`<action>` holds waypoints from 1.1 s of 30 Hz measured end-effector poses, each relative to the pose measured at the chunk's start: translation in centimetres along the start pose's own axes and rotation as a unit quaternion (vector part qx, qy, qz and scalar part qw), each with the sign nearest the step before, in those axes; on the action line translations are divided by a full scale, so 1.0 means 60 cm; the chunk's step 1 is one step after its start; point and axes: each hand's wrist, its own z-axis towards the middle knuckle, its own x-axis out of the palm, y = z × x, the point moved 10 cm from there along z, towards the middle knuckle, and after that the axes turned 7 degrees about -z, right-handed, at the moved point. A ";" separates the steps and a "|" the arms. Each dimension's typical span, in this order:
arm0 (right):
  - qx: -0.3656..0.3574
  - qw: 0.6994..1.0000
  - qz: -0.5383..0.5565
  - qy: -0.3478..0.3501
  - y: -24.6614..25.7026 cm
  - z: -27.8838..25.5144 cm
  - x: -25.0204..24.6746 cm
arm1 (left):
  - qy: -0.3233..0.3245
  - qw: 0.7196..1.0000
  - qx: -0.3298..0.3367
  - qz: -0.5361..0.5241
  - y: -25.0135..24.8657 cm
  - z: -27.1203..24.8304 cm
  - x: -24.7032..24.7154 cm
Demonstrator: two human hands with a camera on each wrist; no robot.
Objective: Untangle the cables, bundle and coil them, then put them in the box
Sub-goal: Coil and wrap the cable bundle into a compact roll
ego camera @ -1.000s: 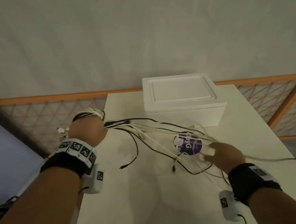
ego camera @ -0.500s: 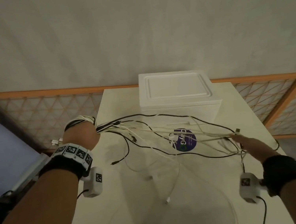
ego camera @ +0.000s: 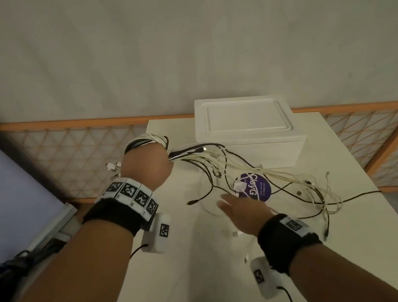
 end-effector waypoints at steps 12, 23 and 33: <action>0.340 0.929 0.035 0.145 -0.438 -0.191 0.056 | 0.081 0.986 -0.145 0.009 0.153 -0.038 0.058; -0.040 0.955 -0.019 -0.293 0.006 -0.078 -0.220 | 0.141 0.981 -0.029 -0.132 -0.055 -0.043 0.118; -0.137 0.928 -0.003 -0.345 0.044 -0.038 -0.206 | 0.156 0.908 -0.033 -0.388 -0.147 -0.070 0.097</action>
